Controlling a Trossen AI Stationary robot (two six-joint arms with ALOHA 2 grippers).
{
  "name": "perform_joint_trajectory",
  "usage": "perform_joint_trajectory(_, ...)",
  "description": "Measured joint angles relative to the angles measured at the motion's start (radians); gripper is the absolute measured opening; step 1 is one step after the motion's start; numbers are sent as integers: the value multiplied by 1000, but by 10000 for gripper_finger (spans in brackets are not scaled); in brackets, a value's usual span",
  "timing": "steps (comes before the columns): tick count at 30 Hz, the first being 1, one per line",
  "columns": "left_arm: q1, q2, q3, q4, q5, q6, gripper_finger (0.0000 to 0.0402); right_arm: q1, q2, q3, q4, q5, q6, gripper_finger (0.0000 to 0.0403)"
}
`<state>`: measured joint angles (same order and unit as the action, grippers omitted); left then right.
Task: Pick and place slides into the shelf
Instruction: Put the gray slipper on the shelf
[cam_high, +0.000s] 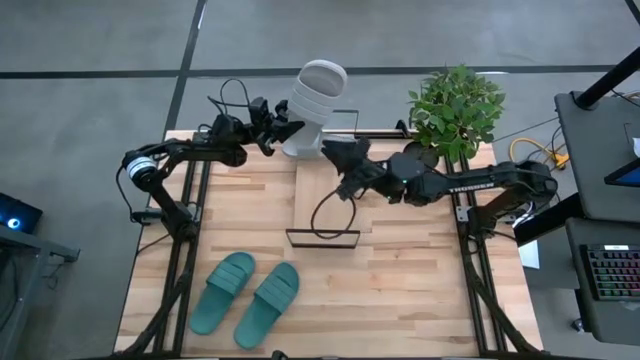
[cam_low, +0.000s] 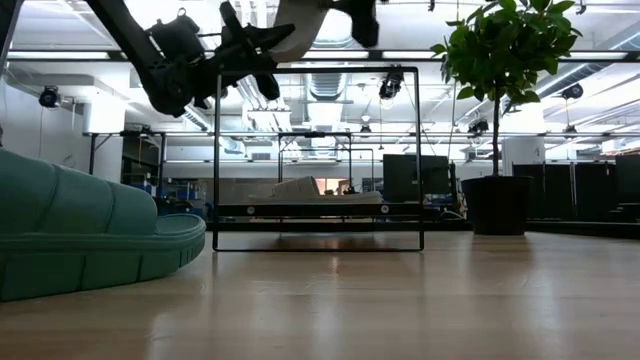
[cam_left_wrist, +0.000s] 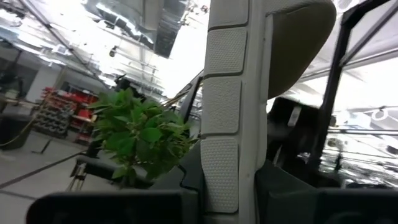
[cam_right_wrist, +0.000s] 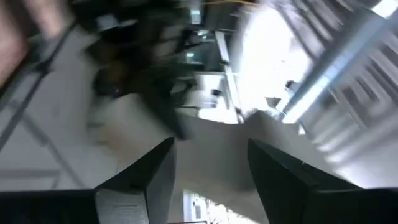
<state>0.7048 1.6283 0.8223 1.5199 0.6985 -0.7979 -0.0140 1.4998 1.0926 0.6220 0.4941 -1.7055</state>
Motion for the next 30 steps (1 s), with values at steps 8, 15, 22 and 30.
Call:
perform_joint_trajectory(8,-10,0,-2,-19,-125,51,36,-11,15,67,49,-28,15,187)
perform_joint_trajectory(15,-76,0,-4,-19,-240,169,36,-54,89,150,47,-22,-99,180)
perform_joint_trajectory(22,-92,5,-11,-21,-330,236,36,-80,165,264,51,62,-101,177)
perform_joint_trajectory(30,-107,15,-12,-28,-342,234,36,-97,217,360,48,86,-102,167)
